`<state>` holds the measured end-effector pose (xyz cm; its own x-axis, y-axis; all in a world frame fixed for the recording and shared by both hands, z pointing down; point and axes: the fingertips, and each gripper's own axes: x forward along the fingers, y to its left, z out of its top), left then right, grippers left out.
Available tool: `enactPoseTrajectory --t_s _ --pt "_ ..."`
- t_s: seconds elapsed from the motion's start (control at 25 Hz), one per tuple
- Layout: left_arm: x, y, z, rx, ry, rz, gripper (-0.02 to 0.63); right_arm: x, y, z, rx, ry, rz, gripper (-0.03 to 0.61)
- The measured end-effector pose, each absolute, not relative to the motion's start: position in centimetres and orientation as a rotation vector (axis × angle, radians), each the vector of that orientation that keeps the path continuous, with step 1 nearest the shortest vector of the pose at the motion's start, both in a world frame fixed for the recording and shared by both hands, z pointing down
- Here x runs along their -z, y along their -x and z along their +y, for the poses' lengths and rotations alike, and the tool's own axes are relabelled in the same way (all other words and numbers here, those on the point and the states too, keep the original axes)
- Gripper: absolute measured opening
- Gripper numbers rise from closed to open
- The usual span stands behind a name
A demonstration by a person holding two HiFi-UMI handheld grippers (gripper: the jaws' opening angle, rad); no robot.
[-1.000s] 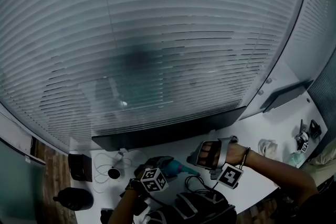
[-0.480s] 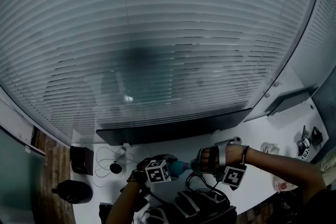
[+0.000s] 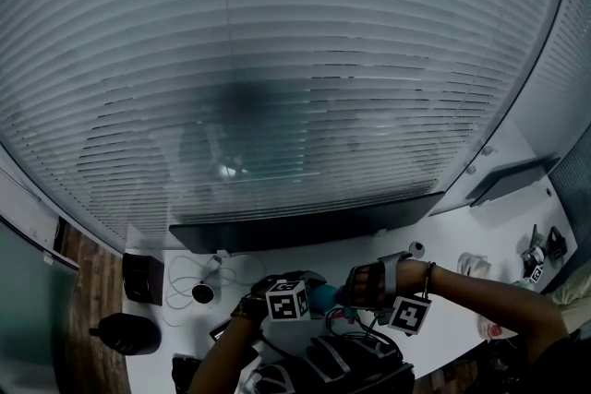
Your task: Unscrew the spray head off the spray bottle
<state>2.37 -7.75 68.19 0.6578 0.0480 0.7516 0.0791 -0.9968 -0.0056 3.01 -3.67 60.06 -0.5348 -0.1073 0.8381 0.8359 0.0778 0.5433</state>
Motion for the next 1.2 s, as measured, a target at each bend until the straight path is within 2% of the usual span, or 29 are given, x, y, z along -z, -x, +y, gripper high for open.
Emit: enactPoseTrajectory --t_s 0.4,0.64,0.76,0.92,1.2 --pt "-66.6 -2.2 -9.5 1.161 2.762 0.121 0.373 -57.8 -1.7 -6.2 1.188 0.484 -1.909 0.117" --pt "-67.8 -1.4 -9.9 1.313 2.488 0.143 0.373 -59.2 -2.2 -5.3 1.135 0.52 -1.847 0.115" --pt "-67.7 -1.0 -11.0 1.303 2.464 0.273 0.373 -59.0 -1.7 -6.1 0.992 0.4 -1.939 0.114" --pt "-66.6 -0.2 -13.4 1.288 2.439 0.605 0.373 -58.0 -0.8 -9.1 0.599 0.101 -2.152 0.115" --pt "-65.5 2.4 -15.6 1.354 2.046 1.012 0.373 -58.3 -1.2 -12.4 -0.589 -0.365 -2.445 0.114"
